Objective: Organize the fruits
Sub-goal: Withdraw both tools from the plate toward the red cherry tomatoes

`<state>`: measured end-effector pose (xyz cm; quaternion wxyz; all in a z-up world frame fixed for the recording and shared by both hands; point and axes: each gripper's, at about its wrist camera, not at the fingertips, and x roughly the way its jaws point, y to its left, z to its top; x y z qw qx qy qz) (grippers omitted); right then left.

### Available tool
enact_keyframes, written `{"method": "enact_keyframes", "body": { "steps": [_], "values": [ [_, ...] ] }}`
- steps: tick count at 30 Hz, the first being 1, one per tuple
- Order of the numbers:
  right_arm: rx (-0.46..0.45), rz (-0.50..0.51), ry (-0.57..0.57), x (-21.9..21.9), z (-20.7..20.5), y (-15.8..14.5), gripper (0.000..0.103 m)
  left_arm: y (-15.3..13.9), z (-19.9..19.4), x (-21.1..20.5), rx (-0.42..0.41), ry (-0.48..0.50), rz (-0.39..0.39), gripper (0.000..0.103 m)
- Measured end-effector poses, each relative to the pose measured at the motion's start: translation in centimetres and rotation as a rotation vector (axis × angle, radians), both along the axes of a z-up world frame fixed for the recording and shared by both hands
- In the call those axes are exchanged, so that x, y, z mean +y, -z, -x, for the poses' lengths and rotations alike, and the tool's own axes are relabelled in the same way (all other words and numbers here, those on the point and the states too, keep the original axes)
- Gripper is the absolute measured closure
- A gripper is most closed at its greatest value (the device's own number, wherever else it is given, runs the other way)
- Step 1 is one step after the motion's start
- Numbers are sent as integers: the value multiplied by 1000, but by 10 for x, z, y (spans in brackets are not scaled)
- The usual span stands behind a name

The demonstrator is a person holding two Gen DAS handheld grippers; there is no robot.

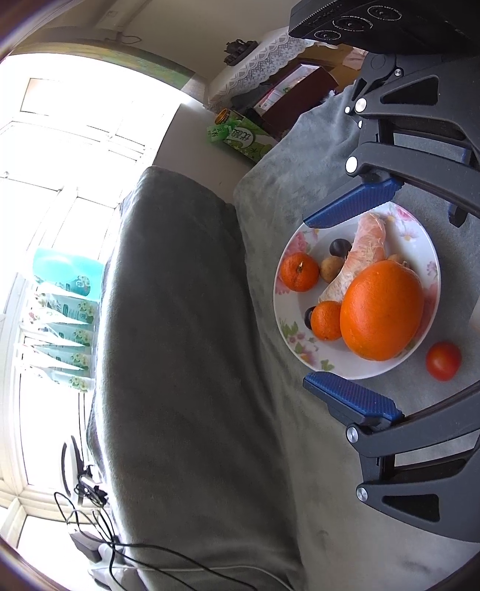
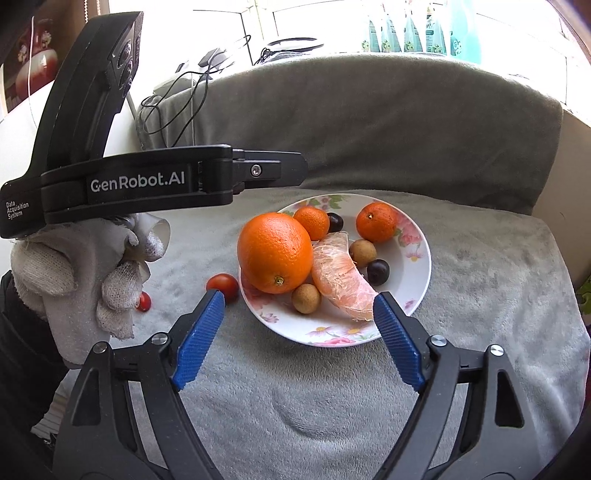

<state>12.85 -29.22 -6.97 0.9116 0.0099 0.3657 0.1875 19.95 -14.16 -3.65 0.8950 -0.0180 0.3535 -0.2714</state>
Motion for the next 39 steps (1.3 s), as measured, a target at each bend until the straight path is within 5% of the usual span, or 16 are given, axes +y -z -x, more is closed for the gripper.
{"method": "enact_keyframes", "body": {
  "steps": [22, 39],
  "values": [
    [-24, -32, -58, 20, 24, -18, 18, -23, 24, 57, -49, -98, 15, 23],
    [51, -71, -141, 66, 32, -5, 18, -26, 61, 130, -85, -215, 16, 23]
  ]
}}
